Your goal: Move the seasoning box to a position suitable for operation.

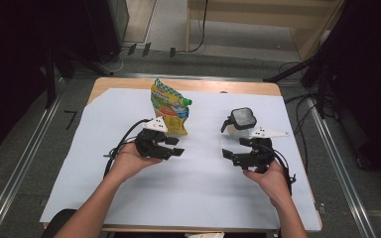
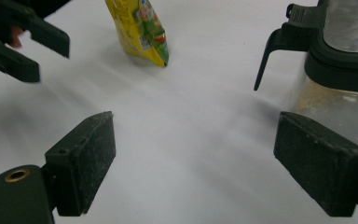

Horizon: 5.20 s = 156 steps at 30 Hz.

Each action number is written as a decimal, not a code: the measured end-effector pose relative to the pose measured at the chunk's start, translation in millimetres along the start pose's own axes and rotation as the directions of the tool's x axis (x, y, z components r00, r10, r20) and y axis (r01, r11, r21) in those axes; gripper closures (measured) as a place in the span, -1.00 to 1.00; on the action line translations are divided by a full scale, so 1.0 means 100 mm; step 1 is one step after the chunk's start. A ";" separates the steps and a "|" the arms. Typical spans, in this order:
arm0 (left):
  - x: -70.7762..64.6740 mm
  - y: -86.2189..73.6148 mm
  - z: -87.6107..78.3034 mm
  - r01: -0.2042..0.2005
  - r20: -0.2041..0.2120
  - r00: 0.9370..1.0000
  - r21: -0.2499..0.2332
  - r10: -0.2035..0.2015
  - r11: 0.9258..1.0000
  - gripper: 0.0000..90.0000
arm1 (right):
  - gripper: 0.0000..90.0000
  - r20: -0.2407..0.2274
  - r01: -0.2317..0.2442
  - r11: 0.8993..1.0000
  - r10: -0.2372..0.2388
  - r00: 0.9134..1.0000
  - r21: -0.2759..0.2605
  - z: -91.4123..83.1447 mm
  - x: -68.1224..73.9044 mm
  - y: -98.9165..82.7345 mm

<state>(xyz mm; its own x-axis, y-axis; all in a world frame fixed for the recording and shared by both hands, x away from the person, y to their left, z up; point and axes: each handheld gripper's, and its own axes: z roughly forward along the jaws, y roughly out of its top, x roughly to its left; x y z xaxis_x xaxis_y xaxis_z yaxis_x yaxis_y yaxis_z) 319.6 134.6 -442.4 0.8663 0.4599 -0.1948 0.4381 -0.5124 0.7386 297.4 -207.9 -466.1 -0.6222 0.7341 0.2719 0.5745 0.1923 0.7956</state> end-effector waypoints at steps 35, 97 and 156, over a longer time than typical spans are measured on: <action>0.02 0.04 -0.11 0.063 0.021 0.998 0.000 -0.063 0.998 0.08 | -0.19 -0.012 0.163 0.986 -0.163 0.987 0.036 0.00 0.14 -0.03; -0.05 0.02 -0.19 0.017 0.029 0.999 0.002 -0.017 1.000 -0.09 | -0.71 0.355 -0.033 0.996 0.059 0.933 -0.080 0.60 -0.70 0.12; 0.05 -0.01 -0.11 0.044 0.035 0.998 0.017 -0.044 0.999 -0.07 | -0.64 0.193 0.078 0.994 -0.061 0.979 -0.082 0.44 0.27 0.03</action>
<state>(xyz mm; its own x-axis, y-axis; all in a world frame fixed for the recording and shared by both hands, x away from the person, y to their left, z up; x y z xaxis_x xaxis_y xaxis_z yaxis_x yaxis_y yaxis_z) 321.1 145.7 -437.3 0.8540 0.4567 -0.2493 0.4793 -0.5040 0.7185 306.0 -159.1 -480.5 -0.5416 0.8330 0.1127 0.4782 0.1950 0.8563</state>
